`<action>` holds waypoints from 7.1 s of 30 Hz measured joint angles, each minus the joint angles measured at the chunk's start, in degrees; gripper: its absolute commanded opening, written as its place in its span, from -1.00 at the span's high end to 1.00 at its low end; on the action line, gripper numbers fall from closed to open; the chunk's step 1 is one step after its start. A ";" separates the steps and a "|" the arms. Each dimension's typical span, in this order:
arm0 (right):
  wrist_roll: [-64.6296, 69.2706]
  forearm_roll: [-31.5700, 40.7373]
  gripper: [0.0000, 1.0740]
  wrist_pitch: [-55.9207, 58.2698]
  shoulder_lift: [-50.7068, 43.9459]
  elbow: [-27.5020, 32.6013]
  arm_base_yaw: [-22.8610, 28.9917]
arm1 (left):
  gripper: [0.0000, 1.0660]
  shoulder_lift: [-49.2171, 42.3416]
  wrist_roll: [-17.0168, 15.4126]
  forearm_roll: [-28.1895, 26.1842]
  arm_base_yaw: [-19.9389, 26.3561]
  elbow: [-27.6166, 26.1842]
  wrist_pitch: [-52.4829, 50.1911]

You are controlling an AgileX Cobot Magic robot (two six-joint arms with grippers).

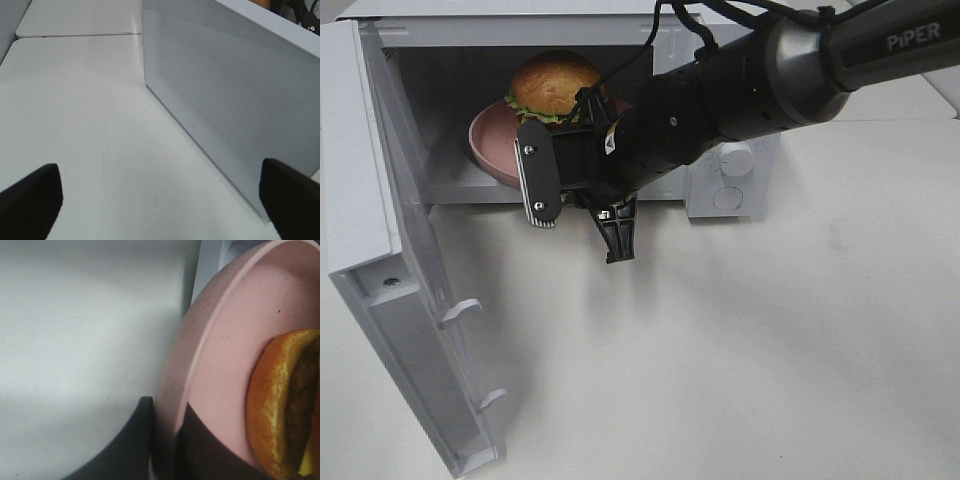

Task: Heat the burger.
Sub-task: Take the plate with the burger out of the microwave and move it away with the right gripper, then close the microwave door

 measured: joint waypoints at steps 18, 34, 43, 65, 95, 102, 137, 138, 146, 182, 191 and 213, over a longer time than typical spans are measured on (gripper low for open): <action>-1.49 -2.81 1.00 -7.45 -13.01 19.82 1.20 | -0.89 0.00 0.00 0.00 0.00 0.00 0.00; -0.97 -2.64 1.00 -9.63 -26.47 35.58 0.74 | -0.89 0.00 0.00 0.00 0.00 0.00 0.00; -0.52 -2.98 1.00 -9.68 -34.61 43.09 0.57 | -0.89 0.00 0.00 0.00 0.00 0.00 0.00; 0.00 -4.76 1.00 6.88 -56.89 53.80 0.57 | -0.89 0.00 0.00 0.00 0.00 0.00 0.00; 41.02 -32.03 1.00 34.03 -74.31 55.35 0.57 | -0.89 0.00 0.00 0.00 0.00 0.00 0.00; 52.54 -35.35 1.00 39.02 -74.31 55.35 0.57 | -0.89 0.00 0.00 0.00 0.00 0.00 0.00; 98.26 -43.77 1.00 53.23 -61.48 55.29 0.57 | -0.89 0.00 0.00 0.00 0.00 0.00 0.00; 100.90 -44.06 1.00 53.11 -59.93 55.12 0.57 | -0.89 0.00 0.00 0.00 0.00 0.00 0.00; 109.26 -46.18 1.00 52.71 -53.46 53.00 0.57 | -0.89 0.00 0.00 0.00 0.00 0.00 0.00; 143.98 -59.53 0.96 36.55 -18.62 50.99 0.52 | -0.89 0.00 0.00 0.00 0.00 0.00 0.00; 148.85 -61.71 0.69 35.18 -15.58 50.94 0.52 | -0.89 0.00 0.00 0.00 0.00 0.00 0.00; 116.43 -38.90 -0.06 36.44 -36.84 42.74 0.52 | -0.89 0.00 0.00 0.00 0.00 0.00 0.00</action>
